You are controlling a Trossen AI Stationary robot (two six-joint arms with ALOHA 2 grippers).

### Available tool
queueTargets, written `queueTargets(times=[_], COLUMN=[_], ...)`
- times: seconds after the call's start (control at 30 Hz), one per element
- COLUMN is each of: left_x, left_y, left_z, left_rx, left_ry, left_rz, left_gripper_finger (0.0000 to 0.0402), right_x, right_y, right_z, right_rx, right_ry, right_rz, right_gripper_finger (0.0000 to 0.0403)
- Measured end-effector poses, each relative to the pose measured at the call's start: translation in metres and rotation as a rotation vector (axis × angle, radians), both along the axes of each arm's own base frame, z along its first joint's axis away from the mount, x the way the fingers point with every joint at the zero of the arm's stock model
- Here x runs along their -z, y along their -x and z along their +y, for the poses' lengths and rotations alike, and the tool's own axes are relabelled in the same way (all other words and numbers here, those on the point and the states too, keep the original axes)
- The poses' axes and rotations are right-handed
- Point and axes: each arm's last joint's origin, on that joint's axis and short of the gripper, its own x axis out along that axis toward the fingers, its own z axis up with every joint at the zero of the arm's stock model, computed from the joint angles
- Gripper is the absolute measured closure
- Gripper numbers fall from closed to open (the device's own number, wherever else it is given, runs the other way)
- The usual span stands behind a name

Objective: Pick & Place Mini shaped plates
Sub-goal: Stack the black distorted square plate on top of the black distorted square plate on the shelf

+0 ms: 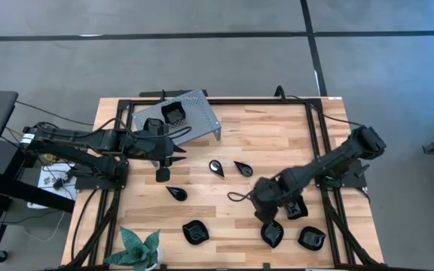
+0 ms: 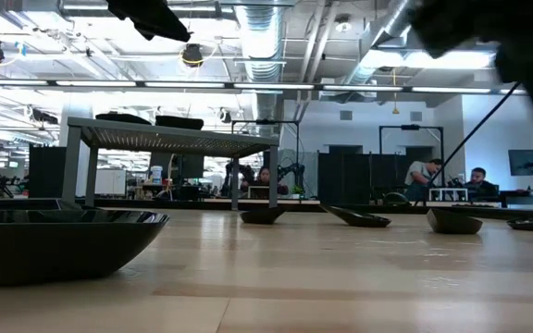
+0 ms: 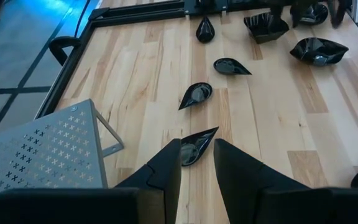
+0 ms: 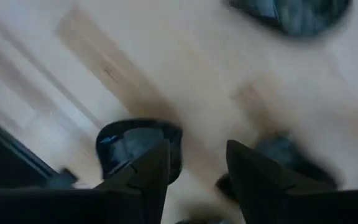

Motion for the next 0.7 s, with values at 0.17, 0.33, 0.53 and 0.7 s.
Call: queueTargets(times=[0.17,0.33,0.53,0.7], left_x=[0.000,0.000,0.000,0.000], left_y=[0.000,0.000,0.000,0.000], left_z=[0.000,0.000,0.000,0.000], left_rx=[0.000,0.000,0.005,0.005], left_ry=[0.000,0.000,-0.007,-0.009], left_rz=[0.001,0.000,0.002,0.002], left_gripper_finger=[0.0305,0.0305,0.0305,0.0305], right_x=[0.001,0.003,0.027,0.046], right_y=[0.017,0.027,0.027,0.017], right_z=[0.020,0.035,0.043,0.040], right_rx=[0.317,0.435,0.458,0.455], right_ry=[0.043,0.055,0.131,0.170], right_rz=[0.071,0.107,0.241,0.322], right_gripper_finger=[0.0249,0.0249,0.0249,0.0249])
